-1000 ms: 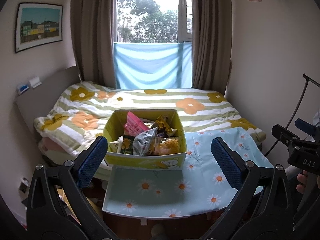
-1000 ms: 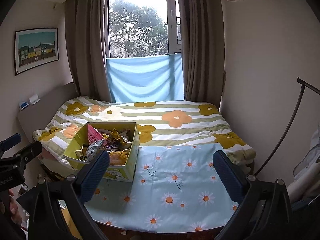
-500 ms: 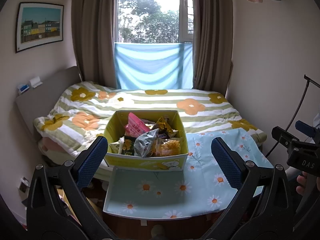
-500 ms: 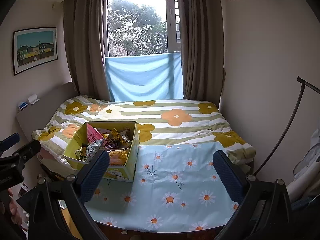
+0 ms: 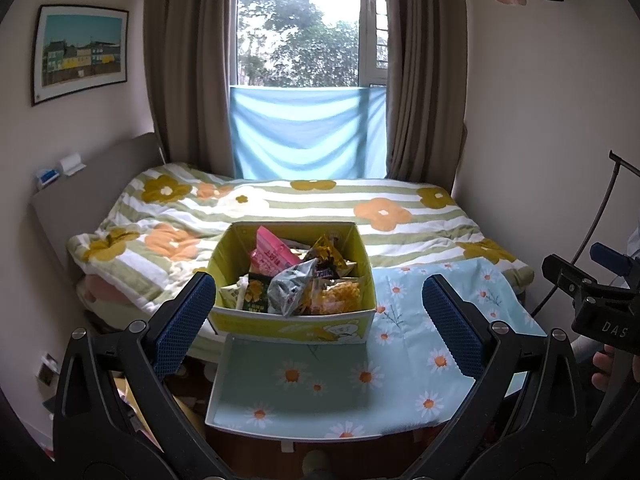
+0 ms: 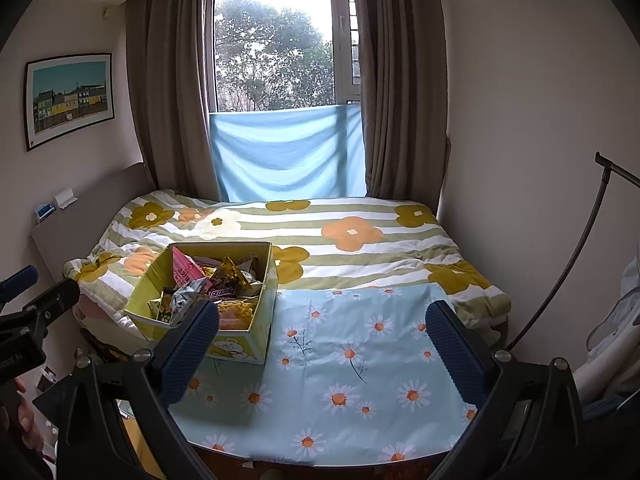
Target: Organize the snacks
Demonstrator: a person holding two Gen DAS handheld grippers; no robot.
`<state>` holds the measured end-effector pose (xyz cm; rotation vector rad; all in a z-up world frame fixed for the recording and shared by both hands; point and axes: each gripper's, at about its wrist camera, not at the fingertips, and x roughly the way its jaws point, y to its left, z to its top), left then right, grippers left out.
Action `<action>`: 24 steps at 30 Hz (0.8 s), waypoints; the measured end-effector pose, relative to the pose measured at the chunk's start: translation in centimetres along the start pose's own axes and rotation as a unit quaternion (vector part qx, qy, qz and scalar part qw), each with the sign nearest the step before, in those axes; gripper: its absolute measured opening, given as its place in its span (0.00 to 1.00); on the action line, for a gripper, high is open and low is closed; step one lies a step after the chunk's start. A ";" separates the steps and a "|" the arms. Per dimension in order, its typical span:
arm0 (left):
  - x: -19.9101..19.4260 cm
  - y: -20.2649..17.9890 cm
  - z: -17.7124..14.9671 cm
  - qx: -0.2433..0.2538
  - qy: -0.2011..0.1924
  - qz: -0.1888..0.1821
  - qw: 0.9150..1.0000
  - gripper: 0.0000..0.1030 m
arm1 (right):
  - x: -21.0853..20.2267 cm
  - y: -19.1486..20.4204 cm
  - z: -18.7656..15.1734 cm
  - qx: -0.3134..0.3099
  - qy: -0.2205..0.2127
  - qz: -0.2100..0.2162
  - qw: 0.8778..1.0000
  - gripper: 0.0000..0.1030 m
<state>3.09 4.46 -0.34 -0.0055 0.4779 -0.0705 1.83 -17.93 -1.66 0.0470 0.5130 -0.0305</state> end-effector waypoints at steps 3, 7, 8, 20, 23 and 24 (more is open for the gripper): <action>0.0 0.0 0.0 0.001 0.001 0.000 1.000 1.00 | 0.1 0.0 0.0 0.000 0.001 0.000 1.000 1.00; 0.0 0.0 0.0 0.001 0.001 0.001 1.000 1.00 | 0.2 -0.1 0.0 0.001 0.003 -0.001 1.000 1.00; 0.1 0.0 0.1 0.001 0.002 0.000 1.000 1.00 | 0.2 -0.2 0.0 0.002 0.003 -0.002 1.000 1.00; 0.3 -0.1 0.0 0.002 0.003 0.004 1.000 1.00 | 0.9 -0.4 -0.1 0.005 0.009 -0.003 1.000 1.00; 0.3 0.0 0.0 0.000 -0.002 0.011 1.000 1.00 | 1.0 -0.4 -0.2 0.005 0.010 -0.003 1.000 1.00; 0.3 0.1 0.0 0.000 -0.004 0.011 1.000 1.00 | 1.1 -0.4 -0.2 0.004 0.010 -0.002 1.000 1.00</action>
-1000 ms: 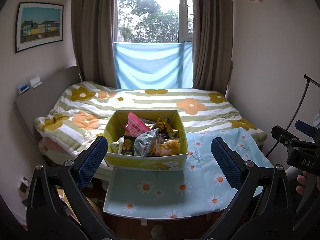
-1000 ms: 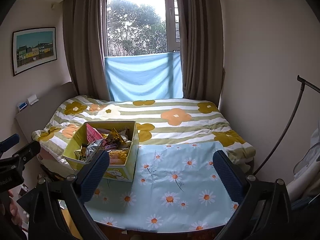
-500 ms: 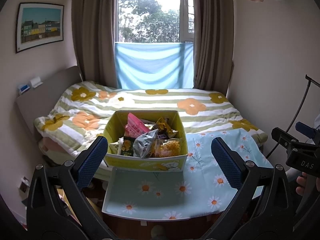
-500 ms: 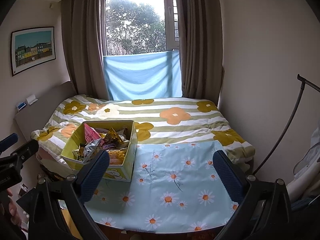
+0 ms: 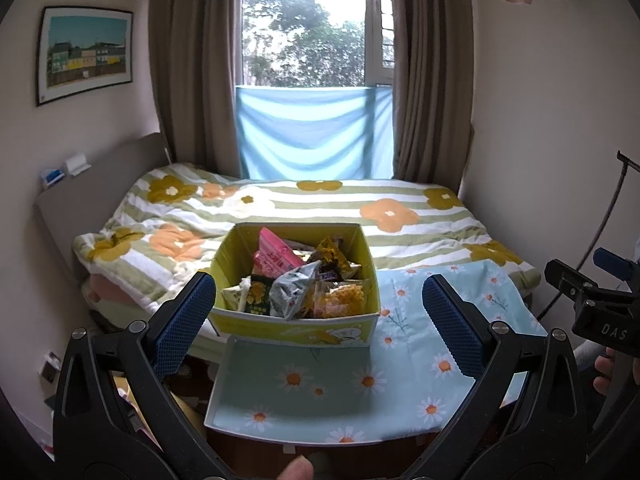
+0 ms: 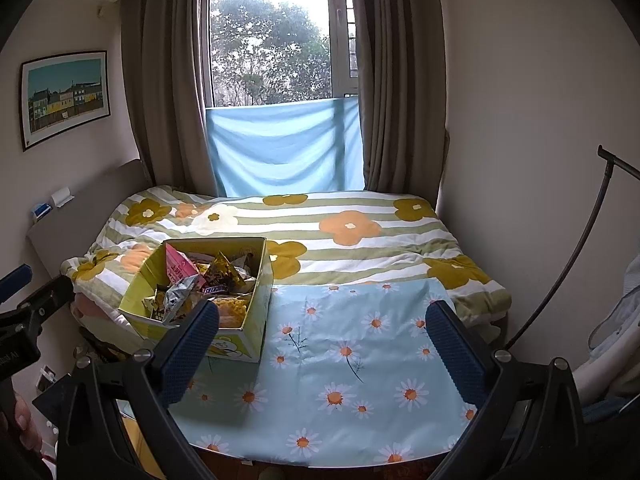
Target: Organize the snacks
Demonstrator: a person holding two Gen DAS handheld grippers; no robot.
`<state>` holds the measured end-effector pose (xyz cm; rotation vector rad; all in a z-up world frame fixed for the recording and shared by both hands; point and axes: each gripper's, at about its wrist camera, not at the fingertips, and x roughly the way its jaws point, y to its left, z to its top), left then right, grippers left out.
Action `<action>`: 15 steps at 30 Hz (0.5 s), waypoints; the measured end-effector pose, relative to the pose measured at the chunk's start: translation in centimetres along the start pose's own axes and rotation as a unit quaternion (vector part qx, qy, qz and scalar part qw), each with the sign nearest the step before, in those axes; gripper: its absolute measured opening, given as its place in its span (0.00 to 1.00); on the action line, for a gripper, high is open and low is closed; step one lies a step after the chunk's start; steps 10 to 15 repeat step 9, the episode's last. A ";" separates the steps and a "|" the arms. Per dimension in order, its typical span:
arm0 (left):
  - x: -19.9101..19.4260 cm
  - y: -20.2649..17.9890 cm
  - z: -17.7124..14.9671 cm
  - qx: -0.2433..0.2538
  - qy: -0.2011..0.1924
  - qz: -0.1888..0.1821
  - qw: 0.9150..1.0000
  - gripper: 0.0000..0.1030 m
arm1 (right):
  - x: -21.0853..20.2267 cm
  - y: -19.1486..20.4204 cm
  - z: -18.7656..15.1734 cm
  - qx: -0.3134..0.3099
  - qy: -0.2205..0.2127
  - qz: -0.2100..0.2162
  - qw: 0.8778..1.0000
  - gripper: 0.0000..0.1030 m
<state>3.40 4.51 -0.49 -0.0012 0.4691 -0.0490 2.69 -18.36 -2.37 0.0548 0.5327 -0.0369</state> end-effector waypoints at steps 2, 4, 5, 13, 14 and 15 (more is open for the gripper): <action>0.3 0.1 0.0 -0.002 0.004 0.001 1.000 1.00 | 0.2 0.0 -0.1 -0.001 0.002 0.001 1.000 1.00; 0.9 0.4 -0.2 -0.006 0.014 -0.002 1.000 1.00 | 0.6 0.0 -0.1 0.000 0.006 0.003 1.000 1.00; 1.1 0.5 -0.3 -0.008 0.017 -0.003 1.000 1.00 | 0.8 0.1 -0.1 0.000 0.008 0.005 1.000 1.00; 2.4 0.8 -0.7 -0.007 0.028 -0.001 1.000 1.00 | 2.1 0.3 -0.3 -0.001 0.020 0.009 1.000 1.00; 2.4 0.8 -0.7 -0.007 0.028 -0.001 1.000 1.00 | 2.1 0.3 -0.3 -0.001 0.020 0.009 1.000 1.00; 2.4 0.8 -0.7 -0.007 0.028 -0.001 1.000 1.00 | 2.1 0.3 -0.3 -0.001 0.020 0.009 1.000 1.00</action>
